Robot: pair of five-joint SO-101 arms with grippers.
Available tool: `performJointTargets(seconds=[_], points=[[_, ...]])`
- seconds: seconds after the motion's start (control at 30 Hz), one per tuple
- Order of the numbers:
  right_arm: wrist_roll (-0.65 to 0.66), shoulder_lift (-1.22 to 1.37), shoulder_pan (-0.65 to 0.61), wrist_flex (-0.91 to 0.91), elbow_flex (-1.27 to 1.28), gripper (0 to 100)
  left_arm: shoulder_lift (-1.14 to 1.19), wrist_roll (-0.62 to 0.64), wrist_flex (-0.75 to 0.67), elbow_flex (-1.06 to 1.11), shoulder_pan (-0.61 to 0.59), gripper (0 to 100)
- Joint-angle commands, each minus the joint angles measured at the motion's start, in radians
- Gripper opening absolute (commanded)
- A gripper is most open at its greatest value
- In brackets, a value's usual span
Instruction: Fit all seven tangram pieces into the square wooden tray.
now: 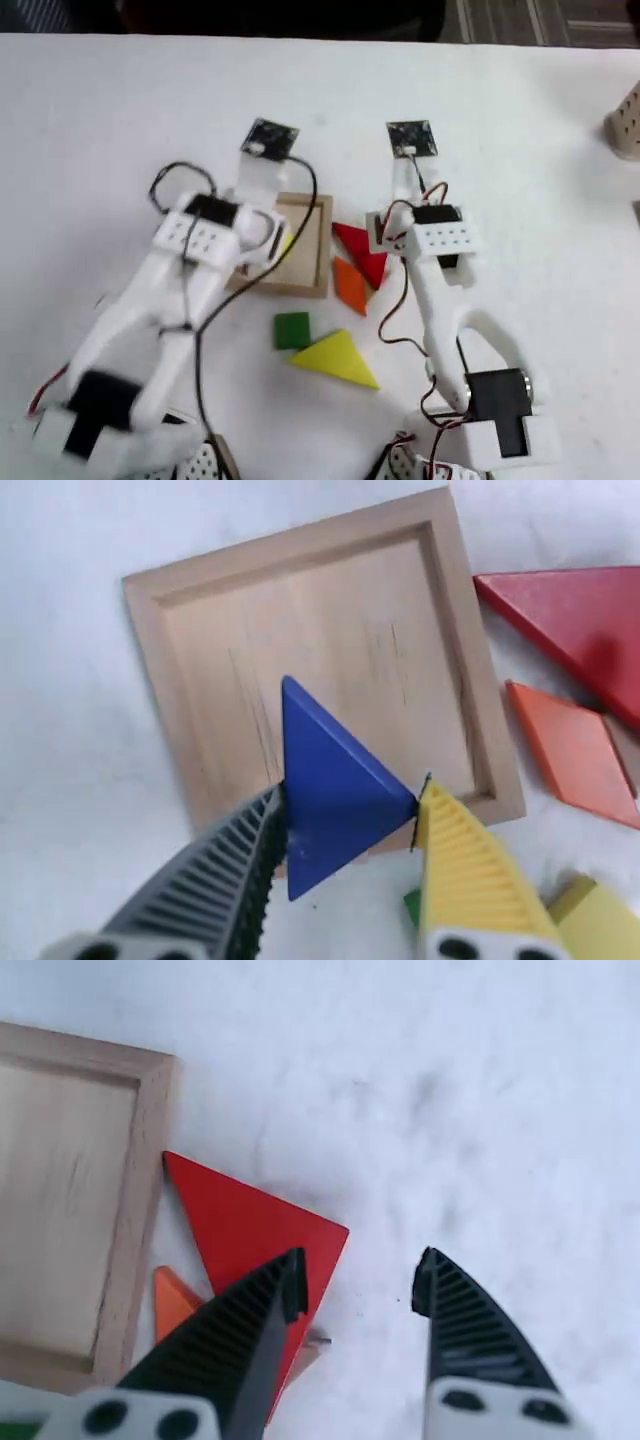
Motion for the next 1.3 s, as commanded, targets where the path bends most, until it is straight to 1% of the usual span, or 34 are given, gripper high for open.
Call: performJointTargets(seconds=[0.0, 0.17, 0.37, 0.5, 0.6, 0.67, 0.7, 0.8, 0.83, 0.9, 1.0, 1.1, 1.27], points=[[0.009, -0.013, 0.008, -0.018, -0.017, 17.6, 0.157, 0.017, -0.023, -0.18, 0.012, 17], [0.006, -0.016, 0.013, -0.018, -0.017, 17.6, 0.323, 0.017, -0.021, -0.31, 0.007, 26], [0.009, -0.015, 0.012, -0.018, -0.02, 17.6, 0.337, 0.012, 0.08, -0.374, -0.022, 27], [0.009, -0.015, 0.01, -0.018, -0.02, 17.6, 0.308, 0.008, 0.121, -0.347, -0.048, 27], [0.011, -0.015, 0.01, -0.018, -0.02, 17.6, 0.314, -0.032, 0.08, -0.259, -0.051, 27], [0.011, -0.015, 0.008, -0.018, -0.02, 17.6, 0.321, -0.049, 0.014, -0.21, -0.051, 24], [0.011, -0.013, 0.007, -0.018, -0.02, 17.6, 0.32, -0.048, -0.017, -0.196, -0.053, 20], [0.011, -0.013, 0.007, -0.018, -0.02, 17.6, 0.318, -0.052, -0.058, -0.195, -0.061, 2], [0.011, -0.013, 0.007, -0.018, -0.02, 17.6, 0.318, -0.054, -0.069, -0.195, -0.061, 1], [0.011, -0.013, 0.007, -0.018, -0.02, 17.6, 0.317, -0.051, -0.075, -0.187, -0.062, 5], [0.011, -0.013, 0.007, -0.018, -0.02, 17.6, 0.326, -0.055, -0.08, -0.186, -0.061, 2], [0.011, -0.013, 0.007, -0.019, -0.02, 17.6, 0.328, -0.055, -0.081, -0.167, -0.051, 2], [0.011, -0.013, 0.007, -0.019, -0.02, 17.6, 0.329, -0.055, -0.074, -0.157, 0.01, 2]])
